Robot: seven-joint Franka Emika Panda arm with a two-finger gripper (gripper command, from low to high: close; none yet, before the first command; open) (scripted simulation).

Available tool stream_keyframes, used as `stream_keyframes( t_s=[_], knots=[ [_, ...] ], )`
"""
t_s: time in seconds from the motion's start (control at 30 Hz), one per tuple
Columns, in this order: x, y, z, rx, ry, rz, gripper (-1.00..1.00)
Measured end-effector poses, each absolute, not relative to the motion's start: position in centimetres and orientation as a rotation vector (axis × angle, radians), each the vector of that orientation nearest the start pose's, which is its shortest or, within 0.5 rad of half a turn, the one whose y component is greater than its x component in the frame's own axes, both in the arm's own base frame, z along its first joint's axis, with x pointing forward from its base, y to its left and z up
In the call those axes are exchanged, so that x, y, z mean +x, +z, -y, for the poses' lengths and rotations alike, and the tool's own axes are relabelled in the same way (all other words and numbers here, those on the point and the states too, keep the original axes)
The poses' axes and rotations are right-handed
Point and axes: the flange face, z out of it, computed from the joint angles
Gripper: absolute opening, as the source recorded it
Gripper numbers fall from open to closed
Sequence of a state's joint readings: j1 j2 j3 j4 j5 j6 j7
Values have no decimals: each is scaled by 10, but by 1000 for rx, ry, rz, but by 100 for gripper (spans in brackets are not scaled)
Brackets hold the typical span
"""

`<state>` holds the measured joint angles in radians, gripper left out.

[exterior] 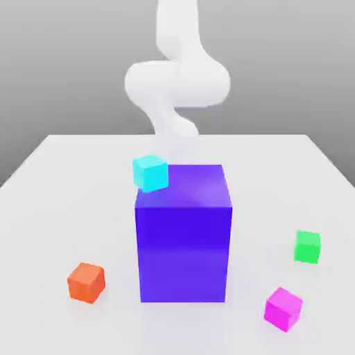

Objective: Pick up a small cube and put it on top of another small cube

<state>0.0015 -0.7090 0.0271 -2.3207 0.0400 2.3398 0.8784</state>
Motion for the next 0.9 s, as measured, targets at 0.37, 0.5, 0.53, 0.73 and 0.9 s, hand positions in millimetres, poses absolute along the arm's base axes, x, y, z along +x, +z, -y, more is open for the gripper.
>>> stream_keyframes(
  t_s=[0.37,0.5,0.53,0.73,0.9],
  knots=[
    [469,470,-101,-2344,-393,-1552,0],
    [472,391,-133,-2317,-247,-1724,0],
    [471,371,-140,-2310,-215,-1769,0],
    [443,256,-181,-2268,-56,-2040,0],
    [420,175,-193,-2230,-2,-2206,0]
  ],
)
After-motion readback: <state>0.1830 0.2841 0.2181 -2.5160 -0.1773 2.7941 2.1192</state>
